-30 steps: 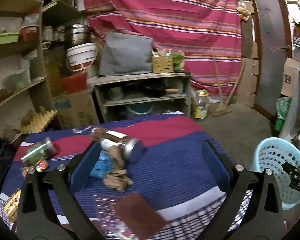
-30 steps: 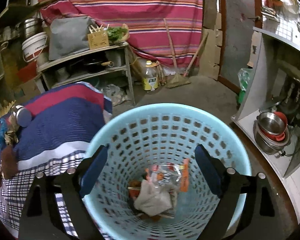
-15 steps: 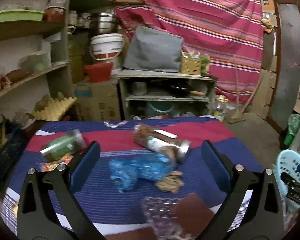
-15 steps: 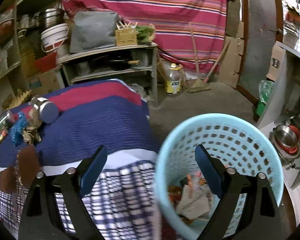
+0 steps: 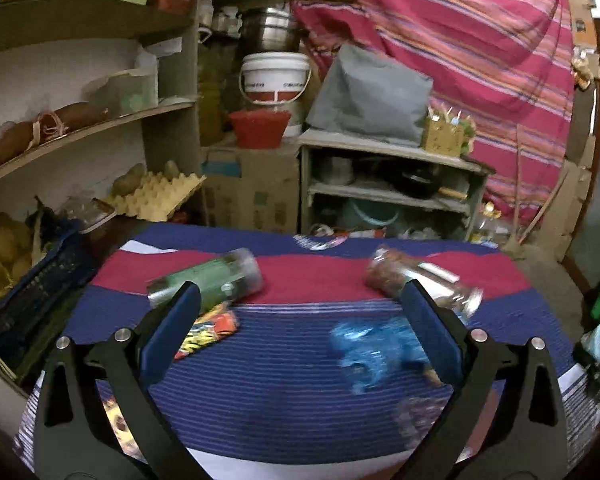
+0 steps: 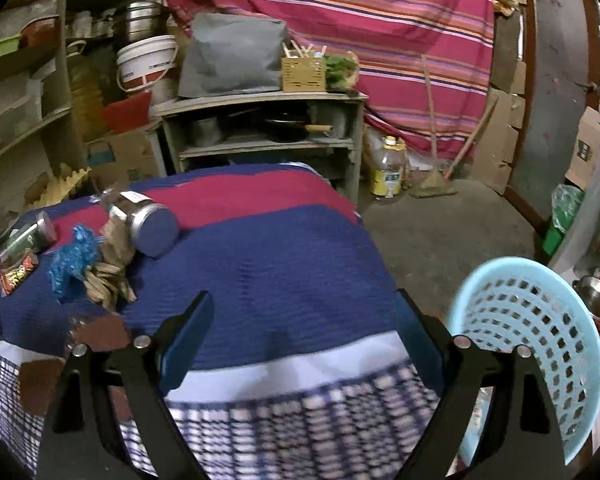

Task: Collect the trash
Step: 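Move both open grippers back over the table, then grasp the red-orange snack stick package with the left gripper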

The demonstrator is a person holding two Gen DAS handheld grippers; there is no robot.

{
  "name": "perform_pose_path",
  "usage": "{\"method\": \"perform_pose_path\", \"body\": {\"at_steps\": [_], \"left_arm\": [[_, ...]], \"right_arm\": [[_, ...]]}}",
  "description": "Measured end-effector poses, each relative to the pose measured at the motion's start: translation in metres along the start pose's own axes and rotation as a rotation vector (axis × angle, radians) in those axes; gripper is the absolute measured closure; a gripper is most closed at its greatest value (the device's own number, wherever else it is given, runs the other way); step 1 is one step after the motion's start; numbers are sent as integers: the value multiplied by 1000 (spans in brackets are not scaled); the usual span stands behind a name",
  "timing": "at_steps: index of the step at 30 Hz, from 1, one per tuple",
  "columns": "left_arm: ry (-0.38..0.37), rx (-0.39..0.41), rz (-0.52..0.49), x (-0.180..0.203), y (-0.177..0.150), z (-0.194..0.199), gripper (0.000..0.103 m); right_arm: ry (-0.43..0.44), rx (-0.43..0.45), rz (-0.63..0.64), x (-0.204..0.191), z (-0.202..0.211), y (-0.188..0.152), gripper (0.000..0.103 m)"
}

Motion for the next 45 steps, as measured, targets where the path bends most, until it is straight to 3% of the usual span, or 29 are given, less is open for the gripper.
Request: {"method": "perform_pose_path", "body": {"at_steps": [6,9,11,18,23,29,32,38,45], "left_arm": [[25,-67,43,-47,-14,-12,6],[37,-111,99,-74,-25,-18,6],[69,-113,123,-94,-30,-18,6],[117,-191,140,-125,-47,-31,6],[101,-254,188,-136,-60,-50,6],[169,-318,88,-135,-72,-74,6],[178,-322,83,-137,-75,-80,6],[136,-332,94,-135,-73,-86,6],[15,-420,106,-119,-82,-108,7]], "right_arm": [[54,13,-33,-41,6,20,14],[52,46,-15,-70,11,30,6],[50,57,-1,-86,13,33,6],[83,73,52,-135,17,31,6],[43,77,116,-136,9,21,5],[105,19,59,-120,-2,14,5],[92,21,65,-114,-5,13,5],[93,2,59,-112,-10,9,5],[98,-13,46,-110,-13,4,5]]}}
Point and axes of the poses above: each gripper's, at about its wrist camera, not at the fingertips, and z roughly against the way its jaws point, x to its right, y to its top, the point moved 9 cm from there along -z, roughly the way its jaws point, and after that the axes turned 14 degrees about -y, right-handed, at the moved point
